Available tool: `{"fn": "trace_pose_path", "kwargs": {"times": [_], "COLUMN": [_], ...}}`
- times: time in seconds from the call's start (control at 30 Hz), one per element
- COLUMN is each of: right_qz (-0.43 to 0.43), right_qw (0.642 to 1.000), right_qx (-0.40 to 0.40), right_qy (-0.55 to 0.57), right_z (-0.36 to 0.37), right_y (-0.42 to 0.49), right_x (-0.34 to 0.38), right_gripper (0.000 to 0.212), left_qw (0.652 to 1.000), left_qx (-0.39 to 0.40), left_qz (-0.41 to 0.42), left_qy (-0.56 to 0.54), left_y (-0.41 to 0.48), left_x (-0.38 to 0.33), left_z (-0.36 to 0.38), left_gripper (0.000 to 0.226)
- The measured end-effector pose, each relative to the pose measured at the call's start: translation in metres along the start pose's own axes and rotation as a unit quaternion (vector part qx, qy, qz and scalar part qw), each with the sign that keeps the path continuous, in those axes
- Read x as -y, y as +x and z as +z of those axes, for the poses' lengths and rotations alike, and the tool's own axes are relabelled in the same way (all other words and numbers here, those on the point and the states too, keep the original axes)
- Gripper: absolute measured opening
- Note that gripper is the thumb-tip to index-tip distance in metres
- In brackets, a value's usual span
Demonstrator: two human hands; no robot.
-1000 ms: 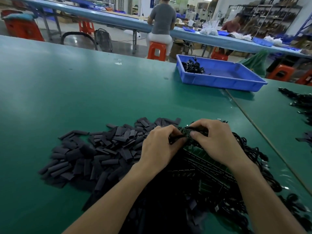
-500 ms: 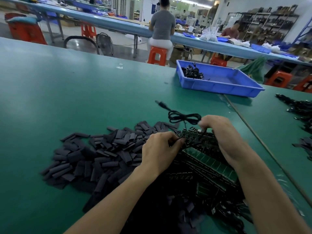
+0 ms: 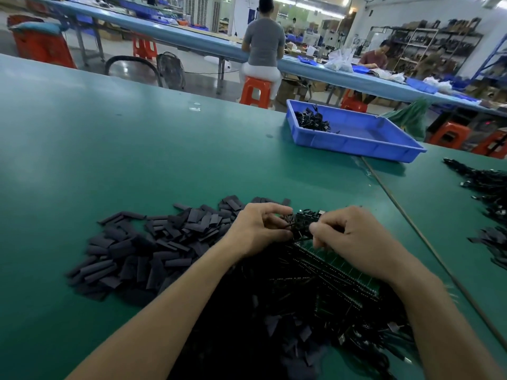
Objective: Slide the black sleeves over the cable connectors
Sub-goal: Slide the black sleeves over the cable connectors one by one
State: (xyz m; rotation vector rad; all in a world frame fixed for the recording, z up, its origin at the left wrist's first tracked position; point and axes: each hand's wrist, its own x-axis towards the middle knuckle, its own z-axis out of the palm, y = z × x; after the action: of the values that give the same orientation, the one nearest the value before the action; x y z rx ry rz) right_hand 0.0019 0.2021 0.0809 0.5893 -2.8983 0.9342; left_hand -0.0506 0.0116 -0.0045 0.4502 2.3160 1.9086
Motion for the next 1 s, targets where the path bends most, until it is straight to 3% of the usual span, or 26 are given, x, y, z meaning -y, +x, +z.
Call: {"fn": "trace_pose_path", "kwargs": {"times": [0.1, 0.13, 0.2, 0.3, 0.47, 0.63, 0.8, 1.0], "right_qz": [-0.047, -0.050, -0.031, 0.019, 0.067, 0.076, 0.071, 0.062], "right_qw": [0.986, 0.983, 0.985, 0.982, 0.988, 0.993, 0.997, 0.997], "right_qx": [-0.144, -0.158, -0.128, -0.099, -0.071, -0.012, 0.005, 0.033], "right_qy": [-0.067, -0.083, -0.112, -0.160, -0.119, -0.087, -0.039, 0.015], "right_z": [0.009, 0.010, 0.014, 0.017, 0.013, 0.009, 0.008, 0.003], "right_y": [0.003, 0.005, 0.008, 0.011, 0.018, 0.027, 0.034, 0.039], "right_x": [0.001, 0.001, -0.004, -0.009, -0.014, -0.022, -0.031, -0.040], "right_gripper": [0.012, 0.012, 0.021, 0.011, 0.011, 0.013, 0.018, 0.017], "left_qw": [0.998, 0.998, 0.997, 0.994, 0.994, 0.993, 0.980, 0.970], "left_qx": [0.021, 0.017, -0.006, -0.030, -0.033, -0.032, 0.019, 0.057], "left_qz": [0.039, 0.051, 0.081, 0.106, 0.106, 0.044, -0.002, -0.033], "left_qy": [-0.035, -0.033, -0.009, 0.027, -0.008, -0.106, -0.198, -0.236], "left_y": [0.001, 0.001, 0.001, 0.005, 0.008, 0.013, 0.017, 0.021], "left_x": [-0.001, -0.002, -0.006, -0.008, -0.007, -0.005, -0.003, -0.003], "left_z": [-0.002, 0.000, 0.006, 0.015, 0.022, 0.025, 0.022, 0.021], "left_gripper": [0.024, 0.017, 0.010, 0.011, 0.021, 0.017, 0.013, 0.012]}}
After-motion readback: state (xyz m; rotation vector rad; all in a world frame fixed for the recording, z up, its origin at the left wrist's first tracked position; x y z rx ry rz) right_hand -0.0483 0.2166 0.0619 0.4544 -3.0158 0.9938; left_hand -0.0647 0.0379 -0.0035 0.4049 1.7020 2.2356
